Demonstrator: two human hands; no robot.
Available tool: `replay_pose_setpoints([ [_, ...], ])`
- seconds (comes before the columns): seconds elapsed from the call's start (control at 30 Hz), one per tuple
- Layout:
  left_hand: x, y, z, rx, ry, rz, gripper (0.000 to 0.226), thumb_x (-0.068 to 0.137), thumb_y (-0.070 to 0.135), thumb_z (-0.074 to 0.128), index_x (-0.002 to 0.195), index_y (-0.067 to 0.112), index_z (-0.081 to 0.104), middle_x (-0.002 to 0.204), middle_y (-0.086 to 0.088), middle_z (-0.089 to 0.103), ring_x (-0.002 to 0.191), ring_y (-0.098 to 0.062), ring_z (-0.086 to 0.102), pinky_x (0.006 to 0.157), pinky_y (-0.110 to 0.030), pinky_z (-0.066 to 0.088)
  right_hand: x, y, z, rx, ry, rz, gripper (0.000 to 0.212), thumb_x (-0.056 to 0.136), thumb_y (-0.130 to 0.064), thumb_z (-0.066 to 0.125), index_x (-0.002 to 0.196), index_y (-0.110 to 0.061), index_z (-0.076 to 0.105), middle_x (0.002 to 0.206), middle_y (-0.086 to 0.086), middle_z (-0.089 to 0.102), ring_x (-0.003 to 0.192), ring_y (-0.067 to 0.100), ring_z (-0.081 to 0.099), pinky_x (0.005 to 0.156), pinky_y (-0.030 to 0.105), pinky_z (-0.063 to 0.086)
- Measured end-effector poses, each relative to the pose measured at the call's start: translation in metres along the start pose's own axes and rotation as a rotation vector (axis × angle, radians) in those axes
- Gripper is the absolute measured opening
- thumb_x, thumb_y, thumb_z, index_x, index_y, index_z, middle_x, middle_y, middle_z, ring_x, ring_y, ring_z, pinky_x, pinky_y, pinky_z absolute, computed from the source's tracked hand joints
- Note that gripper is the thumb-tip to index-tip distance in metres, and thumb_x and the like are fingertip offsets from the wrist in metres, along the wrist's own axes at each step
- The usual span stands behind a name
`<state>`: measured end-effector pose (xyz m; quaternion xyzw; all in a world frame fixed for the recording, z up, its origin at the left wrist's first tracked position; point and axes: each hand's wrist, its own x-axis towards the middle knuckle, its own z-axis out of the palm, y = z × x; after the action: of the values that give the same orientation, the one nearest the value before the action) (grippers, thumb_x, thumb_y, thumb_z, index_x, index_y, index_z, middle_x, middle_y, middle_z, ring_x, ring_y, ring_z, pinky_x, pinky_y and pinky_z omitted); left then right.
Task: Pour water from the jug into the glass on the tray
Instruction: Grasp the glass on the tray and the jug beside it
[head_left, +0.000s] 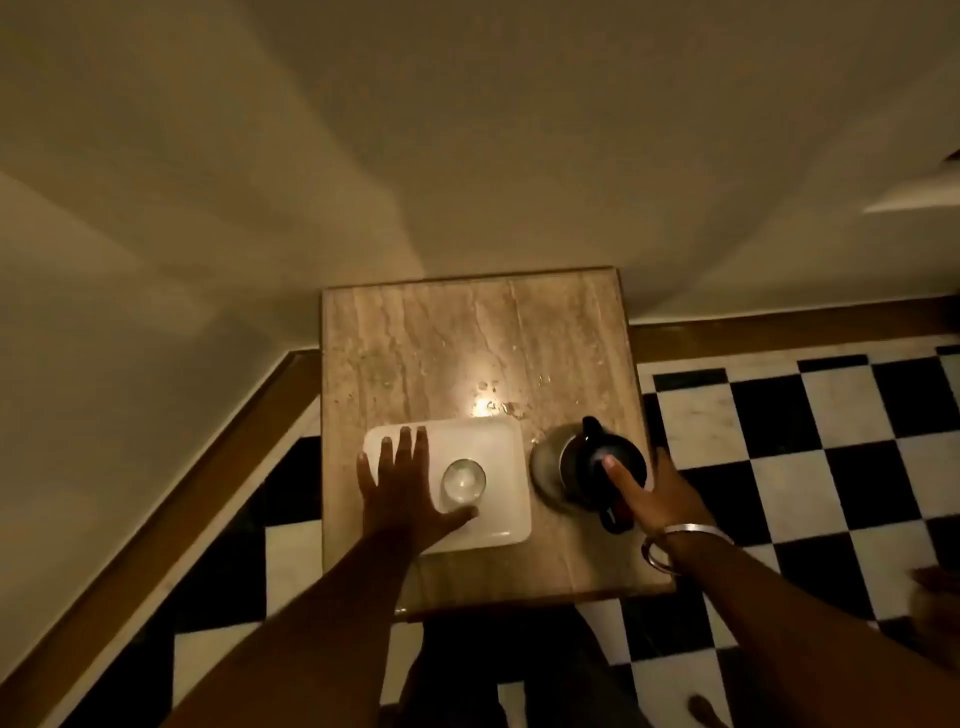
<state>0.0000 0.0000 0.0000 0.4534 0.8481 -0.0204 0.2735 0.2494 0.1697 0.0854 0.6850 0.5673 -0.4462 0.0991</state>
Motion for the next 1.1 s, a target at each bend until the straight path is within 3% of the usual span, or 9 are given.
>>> replay_pose_setpoints([
  [0.07,0.000,-0.003,0.012,-0.104,-0.027,-0.073,0.136,0.060,0.088,0.058,0.153,0.017,-0.011,0.164,-0.010,0.009,0.149,-0.030,0.004,0.116,-0.055,-0.009,-0.003,0.002,0.011,0.193,-0.017,0.121,0.119,0.052,-0.092,0.049,0.141,-0.013,0.049,0.134,0.018,0.061,0.112,0.035,0.061,0.095,0.043,0.047],
  [0.17,0.004,-0.001,0.044,-0.283,-0.063,-0.162,0.134,0.059,0.079,0.071,0.154,0.017,0.000,0.160,-0.011,0.024,0.146,-0.031,0.019,0.119,-0.055,0.005,0.007,0.017,0.034,0.358,-0.049,0.218,0.119,0.044,-0.095,0.043,0.125,-0.010,0.062,0.110,0.013,0.065,0.081,0.019,0.057,0.079,0.035,0.040],
  [0.37,0.017,0.020,0.079,-0.648,0.047,-0.180,0.111,0.058,0.057,0.087,0.146,0.024,0.028,0.144,-0.005,0.048,0.130,-0.026,0.045,0.108,-0.049,0.040,0.026,0.029,0.045,0.502,-0.135,0.334,0.140,0.020,-0.103,0.049,0.129,-0.015,0.056,0.112,0.009,0.063,0.105,0.026,0.060,0.102,0.043,0.040],
  [0.47,0.025,0.026,0.092,-0.740,0.167,-0.185,0.097,0.062,0.051,0.088,0.140,0.028,0.037,0.138,-0.002,0.054,0.126,-0.019,0.048,0.106,-0.038,0.038,0.030,0.034,0.048,0.549,-0.144,0.216,0.095,0.034,-0.100,0.054,0.106,-0.036,0.061,0.103,-0.005,0.068,0.093,0.027,0.073,0.084,0.041,0.049],
  [0.67,0.040,0.036,0.100,-0.800,0.237,-0.136,0.079,0.068,0.036,0.089,0.134,0.025,0.047,0.132,0.002,0.058,0.119,-0.003,0.044,0.102,-0.020,0.031,0.038,0.040,0.043,0.608,-0.093,0.067,0.076,0.073,-0.070,0.057,0.136,-0.028,0.052,0.117,0.008,0.066,0.079,0.026,0.068,0.050,0.020,0.053],
  [0.83,0.037,0.037,0.078,-0.796,0.201,-0.103,0.076,0.068,0.027,0.089,0.133,0.022,0.049,0.130,-0.002,0.060,0.122,-0.018,0.052,0.106,-0.032,0.036,0.040,0.025,0.021,0.549,-0.046,0.012,0.064,0.054,-0.071,0.067,0.110,-0.039,0.063,0.101,0.000,0.067,0.080,0.020,0.063,0.067,0.038,0.055],
  [0.93,0.035,0.039,0.066,-0.813,0.191,-0.086,0.072,0.068,0.025,0.089,0.130,0.023,0.052,0.127,0.001,0.062,0.120,-0.019,0.054,0.107,-0.041,0.041,0.048,0.009,0.006,0.422,-0.043,-0.083,0.079,0.056,-0.068,0.066,0.125,-0.029,0.064,0.097,-0.001,0.067,0.075,0.021,0.062,0.069,0.044,0.057],
  [1.0,0.034,0.041,0.061,-0.839,0.192,-0.095,0.071,0.068,0.025,0.089,0.129,0.023,0.053,0.126,0.003,0.062,0.119,-0.016,0.054,0.107,-0.044,0.043,0.053,-0.002,0.001,0.351,-0.035,-0.159,0.083,0.059,-0.065,0.068,0.130,-0.024,0.063,0.100,0.002,0.069,0.075,0.018,0.062,0.060,0.032,0.053],
  [1.1,0.034,0.045,0.059,-0.872,0.205,-0.104,0.071,0.069,0.024,0.089,0.130,0.021,0.053,0.127,0.002,0.062,0.120,-0.017,0.054,0.107,-0.046,0.042,0.063,-0.015,-0.005,0.289,-0.038,-0.230,0.062,0.071,-0.050,0.077,0.126,-0.023,0.066,0.108,0.004,0.070,0.095,0.022,0.065,0.078,0.035,0.055],
])
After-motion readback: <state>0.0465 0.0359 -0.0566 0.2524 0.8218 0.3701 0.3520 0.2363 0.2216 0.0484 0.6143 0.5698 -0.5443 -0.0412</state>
